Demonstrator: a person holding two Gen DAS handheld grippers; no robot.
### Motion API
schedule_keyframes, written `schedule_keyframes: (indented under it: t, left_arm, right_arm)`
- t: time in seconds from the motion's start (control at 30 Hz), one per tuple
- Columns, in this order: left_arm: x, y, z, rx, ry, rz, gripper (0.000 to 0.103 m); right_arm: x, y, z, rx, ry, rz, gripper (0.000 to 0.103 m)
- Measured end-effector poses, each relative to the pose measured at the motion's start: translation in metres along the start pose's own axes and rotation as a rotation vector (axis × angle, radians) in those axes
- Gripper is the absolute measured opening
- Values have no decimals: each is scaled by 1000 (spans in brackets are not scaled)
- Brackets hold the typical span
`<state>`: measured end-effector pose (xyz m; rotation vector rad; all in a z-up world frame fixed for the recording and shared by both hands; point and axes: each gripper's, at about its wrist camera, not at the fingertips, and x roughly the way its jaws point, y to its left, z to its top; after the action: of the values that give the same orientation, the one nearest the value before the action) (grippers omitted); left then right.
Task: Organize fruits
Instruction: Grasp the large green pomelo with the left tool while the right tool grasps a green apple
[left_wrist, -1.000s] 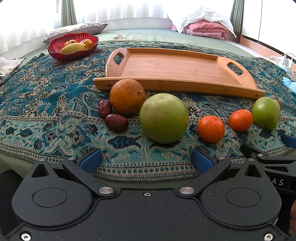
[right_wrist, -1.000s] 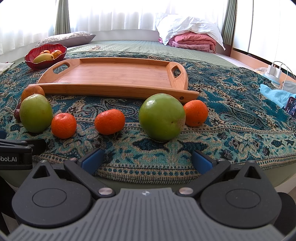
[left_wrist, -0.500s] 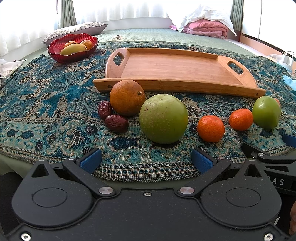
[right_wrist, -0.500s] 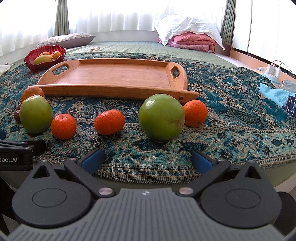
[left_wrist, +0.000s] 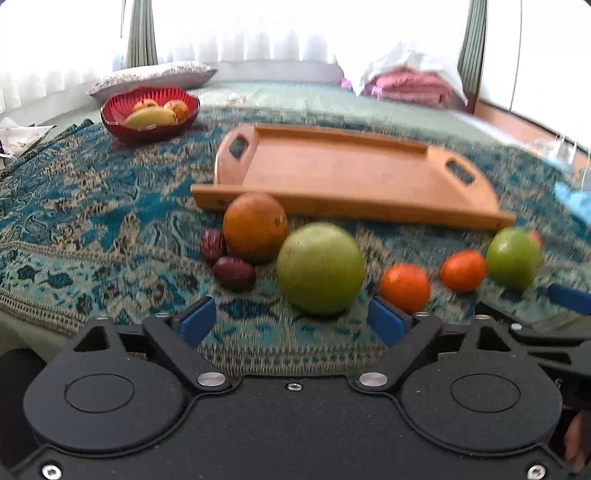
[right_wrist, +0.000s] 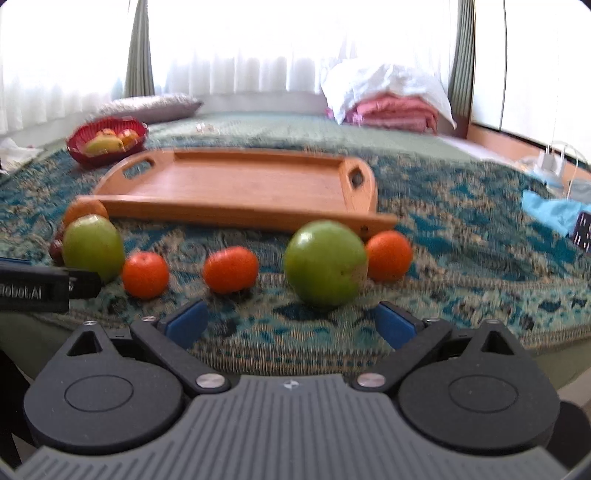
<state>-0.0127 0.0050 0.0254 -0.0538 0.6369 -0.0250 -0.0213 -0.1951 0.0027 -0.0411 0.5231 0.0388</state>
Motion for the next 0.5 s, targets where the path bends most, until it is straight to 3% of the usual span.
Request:
schedule_keyframes:
  t: [0.1,0.27,0.5]
  left_arm:
    - [-6,1,6,-9,-49,-15,76]
    - [0,-2,12,6,-44,-42,61]
    - [13,-1,10,-29,-10,-70,61]
  right_arm:
    - [-2,-2,7,9,-36,-9,92]
    - [7,-13,16,75,-38,-39,75]
    - [19,-30,15,173,8,-18,70]
